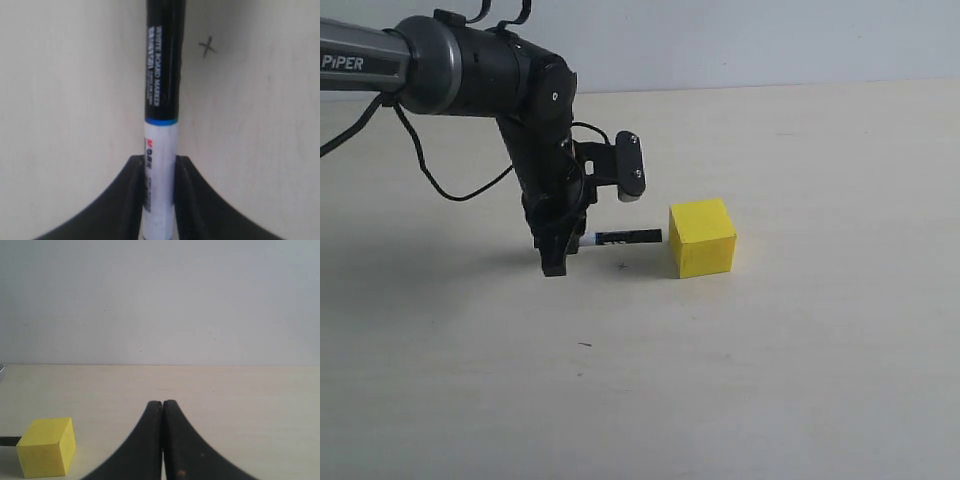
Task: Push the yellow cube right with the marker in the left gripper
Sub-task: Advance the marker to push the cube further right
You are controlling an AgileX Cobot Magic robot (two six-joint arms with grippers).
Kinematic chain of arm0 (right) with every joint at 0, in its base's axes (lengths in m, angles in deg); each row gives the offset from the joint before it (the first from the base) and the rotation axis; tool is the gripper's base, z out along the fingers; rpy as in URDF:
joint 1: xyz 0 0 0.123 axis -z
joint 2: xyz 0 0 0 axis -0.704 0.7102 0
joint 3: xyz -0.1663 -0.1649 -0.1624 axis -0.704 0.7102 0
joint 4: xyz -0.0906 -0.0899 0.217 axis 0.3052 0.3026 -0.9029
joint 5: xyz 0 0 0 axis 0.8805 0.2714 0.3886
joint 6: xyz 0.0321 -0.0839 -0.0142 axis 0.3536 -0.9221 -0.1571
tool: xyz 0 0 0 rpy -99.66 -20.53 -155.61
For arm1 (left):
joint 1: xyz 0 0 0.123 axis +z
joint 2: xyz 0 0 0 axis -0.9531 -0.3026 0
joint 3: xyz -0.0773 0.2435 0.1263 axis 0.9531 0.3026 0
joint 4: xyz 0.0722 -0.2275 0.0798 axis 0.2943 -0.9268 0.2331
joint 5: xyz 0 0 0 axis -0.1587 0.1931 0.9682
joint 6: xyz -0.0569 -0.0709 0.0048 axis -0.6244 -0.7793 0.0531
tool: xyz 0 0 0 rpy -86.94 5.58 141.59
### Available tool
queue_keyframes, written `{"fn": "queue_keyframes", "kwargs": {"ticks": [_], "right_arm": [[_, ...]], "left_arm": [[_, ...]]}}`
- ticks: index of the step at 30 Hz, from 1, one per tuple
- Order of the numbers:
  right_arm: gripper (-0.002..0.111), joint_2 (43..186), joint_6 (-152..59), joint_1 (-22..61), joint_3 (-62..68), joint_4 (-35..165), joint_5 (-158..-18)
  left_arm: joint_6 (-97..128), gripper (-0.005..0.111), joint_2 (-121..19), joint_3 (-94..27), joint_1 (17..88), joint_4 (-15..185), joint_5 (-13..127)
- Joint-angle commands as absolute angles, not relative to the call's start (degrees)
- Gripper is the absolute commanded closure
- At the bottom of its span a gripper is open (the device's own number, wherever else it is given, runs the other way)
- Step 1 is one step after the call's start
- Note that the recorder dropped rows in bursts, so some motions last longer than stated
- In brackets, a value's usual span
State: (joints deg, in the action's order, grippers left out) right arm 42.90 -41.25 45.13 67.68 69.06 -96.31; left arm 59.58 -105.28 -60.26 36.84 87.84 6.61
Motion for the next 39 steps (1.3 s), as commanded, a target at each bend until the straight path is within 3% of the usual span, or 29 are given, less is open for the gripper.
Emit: {"fn": "queue_keyframes", "kwargs": {"ticks": [1,8,19,30,39], "right_arm": [[0.108,42.5,-41.3,45.1,67.9,69.2,-96.0],[0.108,42.5,-41.3,45.1,67.9,69.2,-96.0],[0.108,42.5,-41.3,45.1,67.9,69.2,-96.0],[0.108,42.5,-41.3,45.1,67.9,69.2,-96.0],[0.108,42.5,-41.3,45.1,67.9,69.2,-96.0]], "left_arm": [[61.9,0.107,-105.0,-62.4,34.6,85.7,5.9],[63.4,0.107,-105.0,-65.7,31.6,85.5,6.2],[62.1,0.107,-105.1,-66.2,35.3,85.6,0.4],[62.7,0.107,-108.1,-68.3,28.3,85.6,6.3],[61.4,0.107,-108.7,-69.2,29.9,85.6,3.6]]}}
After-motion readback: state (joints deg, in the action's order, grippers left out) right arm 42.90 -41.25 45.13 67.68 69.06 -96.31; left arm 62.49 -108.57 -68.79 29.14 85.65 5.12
